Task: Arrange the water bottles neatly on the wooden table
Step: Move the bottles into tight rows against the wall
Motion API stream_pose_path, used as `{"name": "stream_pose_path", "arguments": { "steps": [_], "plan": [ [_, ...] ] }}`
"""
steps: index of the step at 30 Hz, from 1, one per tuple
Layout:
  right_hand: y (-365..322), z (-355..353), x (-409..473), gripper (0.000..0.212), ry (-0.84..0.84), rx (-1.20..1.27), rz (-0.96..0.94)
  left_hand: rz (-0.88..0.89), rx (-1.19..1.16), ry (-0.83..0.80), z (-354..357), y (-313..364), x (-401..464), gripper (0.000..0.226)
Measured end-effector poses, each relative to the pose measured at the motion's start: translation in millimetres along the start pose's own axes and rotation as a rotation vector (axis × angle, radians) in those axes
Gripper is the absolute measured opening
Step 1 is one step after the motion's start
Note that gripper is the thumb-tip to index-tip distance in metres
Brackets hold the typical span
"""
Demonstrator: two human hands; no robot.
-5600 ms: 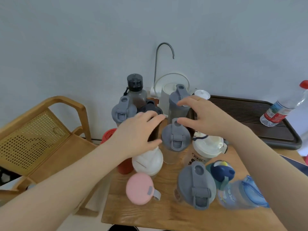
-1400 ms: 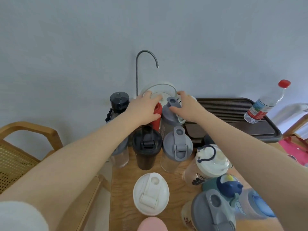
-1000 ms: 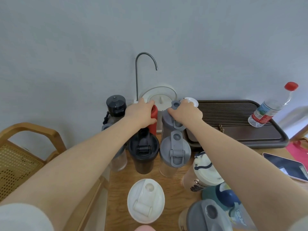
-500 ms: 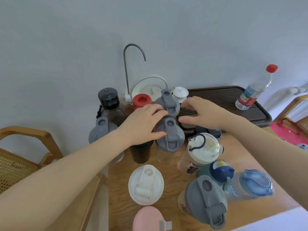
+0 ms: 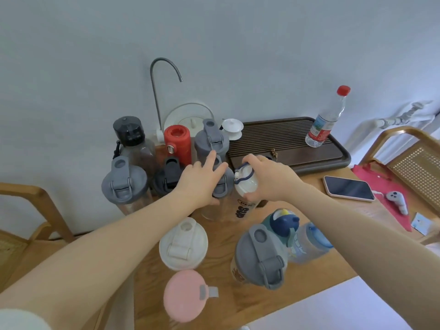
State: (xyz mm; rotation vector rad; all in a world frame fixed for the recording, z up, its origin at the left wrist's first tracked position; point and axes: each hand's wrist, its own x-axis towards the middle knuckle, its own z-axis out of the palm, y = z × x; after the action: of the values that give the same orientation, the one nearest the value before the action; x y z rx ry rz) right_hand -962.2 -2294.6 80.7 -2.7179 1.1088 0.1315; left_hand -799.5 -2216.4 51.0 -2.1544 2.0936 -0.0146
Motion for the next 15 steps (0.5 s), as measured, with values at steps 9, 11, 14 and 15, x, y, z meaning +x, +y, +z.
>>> {"name": "stream_pose_path", "arguments": {
  "steps": [9,11,14,15],
  "plan": [
    [30.4,-4.3,28.3,0.097,-0.029,0.103,-0.117,-0.129,-0.039,0.004,-0.5,15.9,-2.6,0.102],
    [51.4,-8.9,30.1,0.081,0.06,0.257,-0.114,-0.138,-0.14,0.064,-8.3,23.8,-0.1,0.105],
    [97.8,-4.8,35.7,0.061,0.112,0.503,0.045,-0.081,-0.223,0.155,-20.8,39.6,11.4,0.104],
    [108.4,0.2,36.6,0.069,0.03,0.479,0.089,-0.062,-0.223,0.154,-23.5,45.4,16.9,0.103]
  ]
}}
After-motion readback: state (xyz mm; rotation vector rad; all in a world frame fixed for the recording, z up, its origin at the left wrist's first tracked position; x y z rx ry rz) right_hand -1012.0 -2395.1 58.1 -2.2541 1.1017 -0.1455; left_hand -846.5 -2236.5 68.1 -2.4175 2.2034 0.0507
